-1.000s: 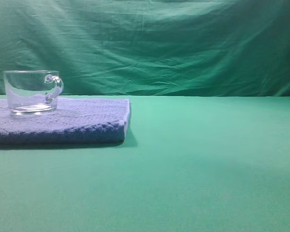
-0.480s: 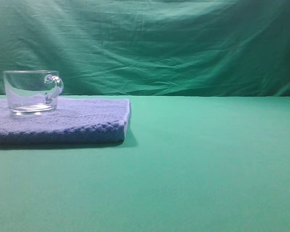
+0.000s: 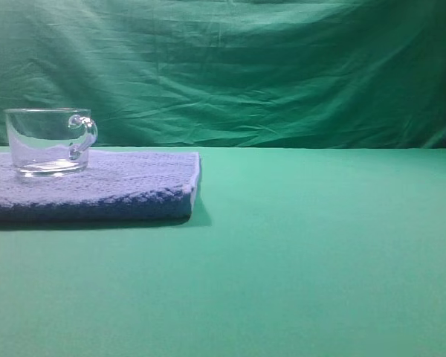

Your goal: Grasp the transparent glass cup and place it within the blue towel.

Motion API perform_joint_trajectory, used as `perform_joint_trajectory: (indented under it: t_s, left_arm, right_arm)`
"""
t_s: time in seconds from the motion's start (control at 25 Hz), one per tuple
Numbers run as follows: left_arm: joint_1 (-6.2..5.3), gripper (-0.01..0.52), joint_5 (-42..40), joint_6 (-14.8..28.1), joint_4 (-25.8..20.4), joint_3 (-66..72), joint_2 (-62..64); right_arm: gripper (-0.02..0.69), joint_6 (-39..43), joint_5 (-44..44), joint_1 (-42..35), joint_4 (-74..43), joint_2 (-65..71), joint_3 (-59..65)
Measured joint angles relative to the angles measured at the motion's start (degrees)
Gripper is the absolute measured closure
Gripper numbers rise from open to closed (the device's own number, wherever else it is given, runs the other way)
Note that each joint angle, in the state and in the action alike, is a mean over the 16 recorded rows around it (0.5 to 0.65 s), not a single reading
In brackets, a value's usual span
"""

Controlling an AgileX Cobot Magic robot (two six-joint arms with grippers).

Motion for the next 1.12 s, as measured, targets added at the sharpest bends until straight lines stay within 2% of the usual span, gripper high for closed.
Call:
perform_joint_trajectory:
  t_s: [0.24, 0.48, 0.76, 1.12]
  left_arm:
    - [0.00, 0.514, 0.00, 0.00, 0.00, 0.00, 0.00]
    - [0.00, 0.514, 0.00, 0.00, 0.00, 0.00, 0.00]
    - [0.00, 0.514, 0.00, 0.00, 0.00, 0.00, 0.00]
    - [0.00, 0.514, 0.00, 0.00, 0.00, 0.00, 0.00]
  right_arm:
    - [0.665, 1.02, -0.48, -0.58, -3.36, -2.78, 0.82]
    - [0.665, 1.58, -6.06, -4.40, -5.58, -8.01, 3.14]
    - [0.665, 1.93, -14.34, -13.46, -5.31, -20.94, 10.72]
    - [0.665, 2.15, -21.12, -27.59, -3.99, -44.24, 26.64]
